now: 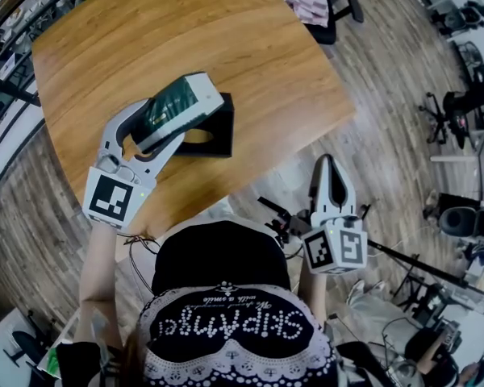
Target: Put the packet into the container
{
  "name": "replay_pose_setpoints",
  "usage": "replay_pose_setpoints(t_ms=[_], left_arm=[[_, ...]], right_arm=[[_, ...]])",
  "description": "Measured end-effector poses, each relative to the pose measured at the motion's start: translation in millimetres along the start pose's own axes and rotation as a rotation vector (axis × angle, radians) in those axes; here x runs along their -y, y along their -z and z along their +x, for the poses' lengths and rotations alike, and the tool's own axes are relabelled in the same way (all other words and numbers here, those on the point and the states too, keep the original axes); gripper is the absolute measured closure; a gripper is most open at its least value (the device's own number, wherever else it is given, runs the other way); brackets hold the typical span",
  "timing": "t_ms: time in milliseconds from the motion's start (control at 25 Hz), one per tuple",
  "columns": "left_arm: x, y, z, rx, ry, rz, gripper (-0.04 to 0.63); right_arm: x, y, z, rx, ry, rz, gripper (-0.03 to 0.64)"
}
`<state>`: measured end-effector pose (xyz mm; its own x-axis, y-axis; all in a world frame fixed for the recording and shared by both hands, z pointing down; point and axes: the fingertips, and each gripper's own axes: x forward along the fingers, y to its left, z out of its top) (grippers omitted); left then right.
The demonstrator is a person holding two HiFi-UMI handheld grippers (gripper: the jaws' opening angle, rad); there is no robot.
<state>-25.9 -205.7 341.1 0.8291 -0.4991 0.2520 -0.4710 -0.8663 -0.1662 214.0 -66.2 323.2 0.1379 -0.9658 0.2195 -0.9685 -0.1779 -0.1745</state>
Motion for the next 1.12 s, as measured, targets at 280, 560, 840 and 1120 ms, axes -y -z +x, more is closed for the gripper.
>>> replay_pose_setpoints(t_ms=[280,560,840,1120], left_arm=[[5.3,9.9,17.2,-0.014,0.052,0.047,0.267],[8.3,26.4,30.5,-0.044,0.076,0.036,0.267],[11.6,41.6,36.8,-0.076,0.104,0.040,0.267],[12.6,50.7,42.3,-0.094,0.126,0.042,0.267]], right_arm=[[3.7,4.5,5.5,-0.012,0.007,0.011,0.581],[6.6,12.2,10.4,-0.030,0.013,0.017,0.581],[8.9,16.0,7.7,-0.041,0.026,0.021,0.581],[16.4,17.0,4.9,-0.042,0.058,0.028,0.581]])
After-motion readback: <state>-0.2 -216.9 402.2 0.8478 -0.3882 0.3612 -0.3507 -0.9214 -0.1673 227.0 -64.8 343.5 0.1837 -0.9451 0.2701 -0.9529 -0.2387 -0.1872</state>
